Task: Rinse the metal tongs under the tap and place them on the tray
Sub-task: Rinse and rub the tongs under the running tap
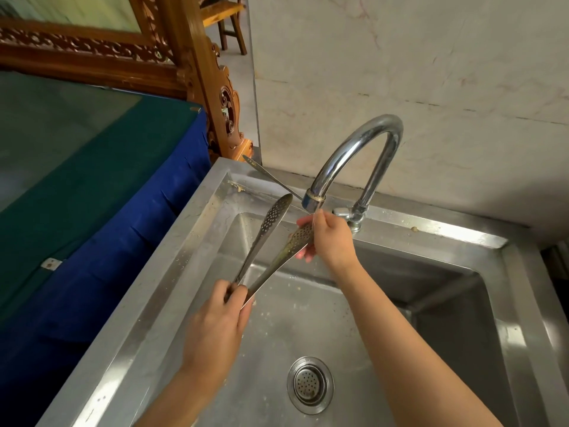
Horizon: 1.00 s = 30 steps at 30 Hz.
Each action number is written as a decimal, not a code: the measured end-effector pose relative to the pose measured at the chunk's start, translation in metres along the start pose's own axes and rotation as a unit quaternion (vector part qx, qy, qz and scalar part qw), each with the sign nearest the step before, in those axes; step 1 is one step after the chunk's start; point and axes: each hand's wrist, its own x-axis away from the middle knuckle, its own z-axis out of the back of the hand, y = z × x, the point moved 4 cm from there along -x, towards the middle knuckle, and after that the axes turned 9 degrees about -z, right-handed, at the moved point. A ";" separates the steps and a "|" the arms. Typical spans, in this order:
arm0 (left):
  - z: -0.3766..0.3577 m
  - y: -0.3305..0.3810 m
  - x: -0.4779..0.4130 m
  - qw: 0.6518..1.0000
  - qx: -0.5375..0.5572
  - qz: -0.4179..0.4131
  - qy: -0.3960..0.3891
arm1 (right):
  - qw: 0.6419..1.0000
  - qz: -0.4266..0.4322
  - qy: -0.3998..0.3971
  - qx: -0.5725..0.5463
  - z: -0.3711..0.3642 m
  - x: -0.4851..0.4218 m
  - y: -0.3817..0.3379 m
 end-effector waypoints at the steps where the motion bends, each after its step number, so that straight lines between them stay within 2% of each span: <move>1: 0.000 -0.002 -0.001 1.000 -0.004 0.004 -0.002 | 0.999 -0.002 -0.034 -0.014 -0.003 -0.002 0.000; 3: -0.001 -0.007 -0.002 1.000 -0.006 0.018 -0.010 | 0.994 0.009 -0.108 0.007 -0.012 0.000 -0.002; 5: -0.002 -0.007 -0.004 0.999 -0.014 0.022 -0.019 | 0.992 0.009 -0.117 0.040 -0.017 -0.001 0.002; 9: -0.002 0.005 -0.011 0.999 -0.009 -0.001 -0.042 | 0.992 0.000 0.035 0.120 -0.005 -0.008 -0.001; 12: -0.002 0.008 -0.017 0.999 -0.003 -0.015 -0.047 | 0.994 -0.024 0.091 0.064 0.003 -0.011 -0.001; 14: -0.003 0.006 -0.021 0.998 -0.007 -0.013 -0.053 | 0.997 -0.032 0.056 0.032 0.002 -0.011 0.003; 17: -0.005 0.002 -0.024 0.998 -0.018 0.001 -0.068 | 0.998 -0.028 -0.049 0.038 -0.007 -0.009 0.008; 19: -0.007 0.001 -0.023 0.997 -0.031 0.001 -0.077 | 0.996 -0.044 -0.068 0.043 -0.009 -0.010 0.011; 23: -0.008 0.006 -0.017 0.996 -0.036 -0.016 -0.076 | 0.989 -0.007 0.064 0.130 -0.001 -0.012 0.005; 25: -0.007 0.007 -0.016 0.996 -0.033 -0.023 -0.074 | 0.987 -0.008 0.096 0.129 0.000 -0.013 0.006; 27: -0.006 0.005 -0.015 0.996 -0.043 -0.024 -0.077 | 0.993 -0.045 0.083 0.076 0.002 -0.011 0.009; 30: -0.006 -0.001 -0.013 0.995 -0.054 -0.013 -0.084 | 0.995 -0.083 -0.041 0.027 -0.001 -0.007 0.013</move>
